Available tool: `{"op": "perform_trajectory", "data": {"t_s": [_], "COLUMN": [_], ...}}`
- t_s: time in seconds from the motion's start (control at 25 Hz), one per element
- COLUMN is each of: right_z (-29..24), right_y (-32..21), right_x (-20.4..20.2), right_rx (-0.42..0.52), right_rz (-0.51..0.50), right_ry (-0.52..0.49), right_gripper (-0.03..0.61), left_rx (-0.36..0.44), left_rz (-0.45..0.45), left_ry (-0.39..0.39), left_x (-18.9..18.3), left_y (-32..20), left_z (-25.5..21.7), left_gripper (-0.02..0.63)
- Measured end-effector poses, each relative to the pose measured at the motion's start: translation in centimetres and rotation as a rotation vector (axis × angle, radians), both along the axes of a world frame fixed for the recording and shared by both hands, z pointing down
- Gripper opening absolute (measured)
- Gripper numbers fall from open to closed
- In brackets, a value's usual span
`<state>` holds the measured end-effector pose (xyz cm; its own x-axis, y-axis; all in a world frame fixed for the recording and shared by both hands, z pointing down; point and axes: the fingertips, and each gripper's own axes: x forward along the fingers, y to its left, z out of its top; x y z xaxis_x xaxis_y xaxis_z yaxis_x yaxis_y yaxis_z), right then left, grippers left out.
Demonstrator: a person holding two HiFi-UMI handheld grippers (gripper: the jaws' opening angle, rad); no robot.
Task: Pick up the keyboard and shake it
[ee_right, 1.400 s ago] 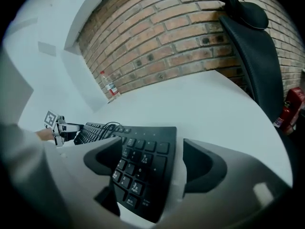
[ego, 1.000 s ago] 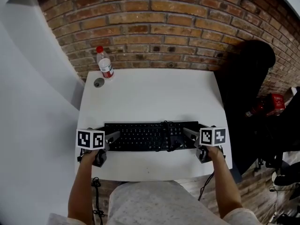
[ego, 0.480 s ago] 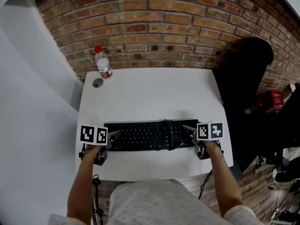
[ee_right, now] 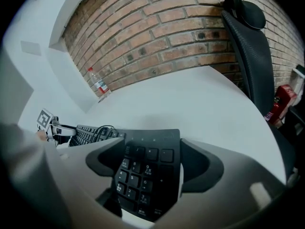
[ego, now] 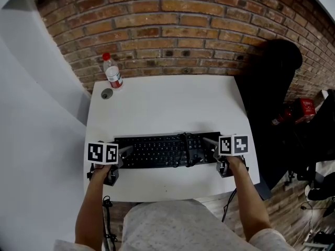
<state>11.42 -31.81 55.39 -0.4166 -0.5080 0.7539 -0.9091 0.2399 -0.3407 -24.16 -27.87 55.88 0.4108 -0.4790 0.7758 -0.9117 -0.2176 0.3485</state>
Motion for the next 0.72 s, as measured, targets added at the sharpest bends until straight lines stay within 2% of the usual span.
{"op": "perform_trajectory", "data": {"t_s": [0.24,0.72], "right_z": [-1.3,-3.5], "right_y": [0.2,-0.4], "right_x": [0.0,-0.5], "right_rx": [0.038,0.135], "right_rz": [0.004,0.003], "right_ry": [0.014,0.016], "right_gripper": [0.371,0.367], "left_rx": [0.027,0.140], "left_rz": [-0.006,-0.057], "left_ry": [-0.014,-0.037], "left_x": [-0.1,-0.8], "left_y": [0.1,-1.0], "left_z": [-1.0,-3.2], "left_gripper": [0.348,0.342]}}
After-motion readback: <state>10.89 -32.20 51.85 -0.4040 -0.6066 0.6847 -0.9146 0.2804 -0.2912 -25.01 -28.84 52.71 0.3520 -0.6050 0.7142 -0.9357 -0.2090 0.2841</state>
